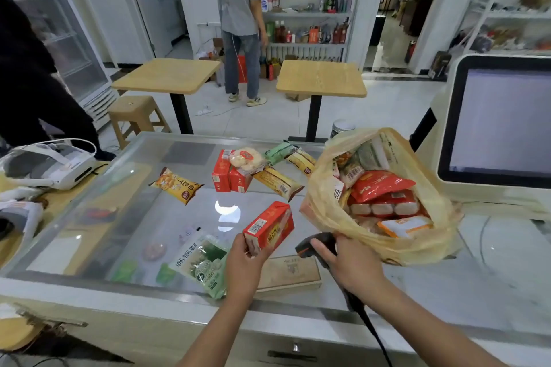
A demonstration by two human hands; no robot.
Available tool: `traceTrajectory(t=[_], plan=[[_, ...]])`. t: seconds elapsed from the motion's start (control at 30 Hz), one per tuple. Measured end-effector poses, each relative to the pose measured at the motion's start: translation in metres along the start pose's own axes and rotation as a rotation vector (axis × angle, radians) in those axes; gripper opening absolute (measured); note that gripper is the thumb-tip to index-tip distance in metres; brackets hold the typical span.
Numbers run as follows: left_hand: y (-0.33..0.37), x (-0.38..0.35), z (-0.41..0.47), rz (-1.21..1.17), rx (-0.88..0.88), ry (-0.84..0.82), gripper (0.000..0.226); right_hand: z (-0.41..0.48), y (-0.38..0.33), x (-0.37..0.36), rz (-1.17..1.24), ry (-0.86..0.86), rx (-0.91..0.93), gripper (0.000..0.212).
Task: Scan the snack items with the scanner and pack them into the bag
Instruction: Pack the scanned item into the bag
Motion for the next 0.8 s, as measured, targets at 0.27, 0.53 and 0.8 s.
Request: traceTrajectory(t=[0.27, 0.53, 0.8], plan=[[0.107, -0.025, -0.017, -0.220, -0.131, -0.244, 0.042, 0.021, -0.004, 0.082, -0.249, 0.604, 0.630, 0.091], [0.153, -0.095, -0.007, 0.009, -0.198, -0.422, 0.052, 0.060, 0.071, 0.102, -0.202, 0.312, 0.260, 0.092], [0.102, -0.117, -0.003, 0.455, -0.414, -0.461, 0.042, 0.068, 0.101, 0.065, -0.223, 0.010, 0.171, 0.100]])
Point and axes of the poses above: each hand's wrist, its own z-axis towards the middle knuckle, its own x-axis out of the back of the hand, y = z × x, the point moved 5 cm from there along z, towards the middle knuckle, and after that the axes turned 8 degrees about x, right-handed, at the moved point
